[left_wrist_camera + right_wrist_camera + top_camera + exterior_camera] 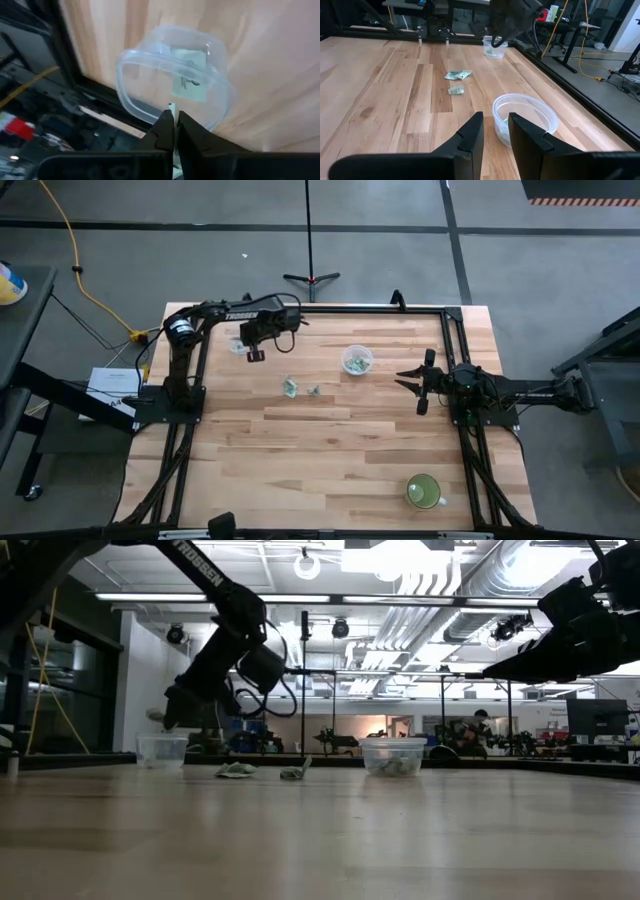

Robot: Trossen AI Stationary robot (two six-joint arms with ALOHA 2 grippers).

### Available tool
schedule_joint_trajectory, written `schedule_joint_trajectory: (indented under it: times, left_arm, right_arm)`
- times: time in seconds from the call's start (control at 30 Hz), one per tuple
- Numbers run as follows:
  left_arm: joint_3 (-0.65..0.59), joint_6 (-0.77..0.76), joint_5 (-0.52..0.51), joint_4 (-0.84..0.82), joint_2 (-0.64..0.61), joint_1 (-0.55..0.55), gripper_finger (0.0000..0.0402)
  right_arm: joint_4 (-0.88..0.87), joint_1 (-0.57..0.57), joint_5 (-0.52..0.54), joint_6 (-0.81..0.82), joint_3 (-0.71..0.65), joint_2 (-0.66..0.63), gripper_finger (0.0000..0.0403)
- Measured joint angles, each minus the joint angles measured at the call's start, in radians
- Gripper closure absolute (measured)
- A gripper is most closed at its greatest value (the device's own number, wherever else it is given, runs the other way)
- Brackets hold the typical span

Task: Pick and place Stevia / Truvia into bins
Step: Put the stevia packet into the top transparent container

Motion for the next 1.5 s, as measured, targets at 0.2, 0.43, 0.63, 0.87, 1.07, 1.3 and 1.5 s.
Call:
schedule_joint_trajectory:
  times: [0.2,0.43,0.63,0.87,1.07,1.3,1.5]
  left_arm:
    - [-0.006,-0.031,0.038,0.026,0.000,0.024,0.0316]
    - [-0.006,-0.029,-0.006,0.036,0.000,0.016,0.0242]
    - [0.066,-0.116,0.091,0.010,-0.004,0.007,0.0198]
    - [0.114,-0.124,0.435,0.294,-0.065,-0.142,0.0228]
    - [0.114,0.022,0.372,0.398,-0.052,-0.369,0.0257]
    - [0.113,0.174,0.343,0.409,-0.049,-0.504,0.0255]
    - [0.066,0.075,0.343,0.467,-0.050,-0.499,0.0204]
  right_arm:
    - [0.000,0.000,0.000,0.000,0.000,0.000,0.0320]
    - [0.000,0.000,0.000,0.004,0.000,0.000,0.0320]
    - [0.000,0.000,0.000,0.003,0.000,0.000,0.0320]
    - [0.000,0.000,0.000,-0.001,0.000,0.000,0.0320]
    - [0.000,0.000,0.000,-0.001,0.000,0.000,0.0320]
    - [0.000,0.000,0.000,0.006,0.000,0.000,0.0320]
    - [0.000,0.000,0.000,0.007,0.000,0.000,0.0320]
